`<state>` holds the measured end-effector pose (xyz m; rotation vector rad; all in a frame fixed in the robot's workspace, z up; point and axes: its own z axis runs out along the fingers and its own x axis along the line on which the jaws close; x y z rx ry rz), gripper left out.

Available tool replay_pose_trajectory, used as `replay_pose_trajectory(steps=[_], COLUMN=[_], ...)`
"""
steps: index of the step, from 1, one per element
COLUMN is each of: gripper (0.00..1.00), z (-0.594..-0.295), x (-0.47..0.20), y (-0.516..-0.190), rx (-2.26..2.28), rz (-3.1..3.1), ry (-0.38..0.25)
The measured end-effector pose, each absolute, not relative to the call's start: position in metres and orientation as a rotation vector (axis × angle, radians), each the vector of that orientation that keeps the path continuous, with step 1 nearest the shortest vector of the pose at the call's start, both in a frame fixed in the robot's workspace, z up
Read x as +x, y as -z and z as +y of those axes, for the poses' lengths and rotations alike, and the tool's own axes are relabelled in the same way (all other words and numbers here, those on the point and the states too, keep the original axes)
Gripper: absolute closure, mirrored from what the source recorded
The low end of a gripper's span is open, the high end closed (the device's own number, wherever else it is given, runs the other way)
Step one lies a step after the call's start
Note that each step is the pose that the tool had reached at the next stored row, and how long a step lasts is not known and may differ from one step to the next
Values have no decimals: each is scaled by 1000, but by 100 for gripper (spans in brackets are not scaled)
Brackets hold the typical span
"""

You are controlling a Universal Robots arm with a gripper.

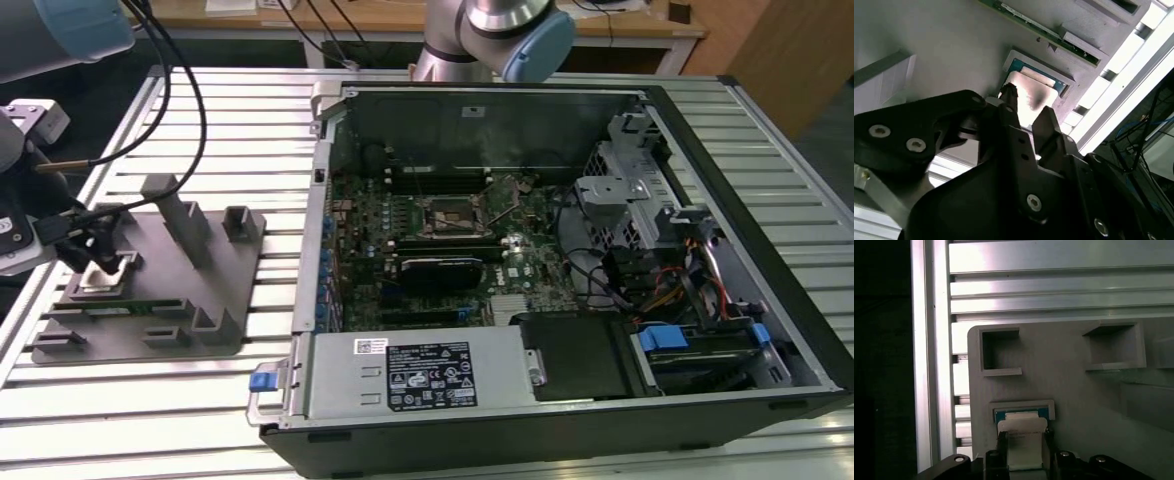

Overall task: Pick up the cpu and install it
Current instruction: 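Pick up the cpu and move it towards the insertion slot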

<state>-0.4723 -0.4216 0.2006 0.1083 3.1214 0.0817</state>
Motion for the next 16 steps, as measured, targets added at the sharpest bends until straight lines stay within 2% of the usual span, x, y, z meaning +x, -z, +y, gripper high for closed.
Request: replay_pose_trajectory(steps=[3, 5, 6, 16], gripper=[47, 47, 41, 41], z=[-422, -422, -422, -422], x=[-472, -472, -472, -472], y=[-201, -201, -201, -195], rx=[108, 108, 108, 17], rz=[3121, 3121, 3121, 3125], ry=[-82, -82, -82, -82])
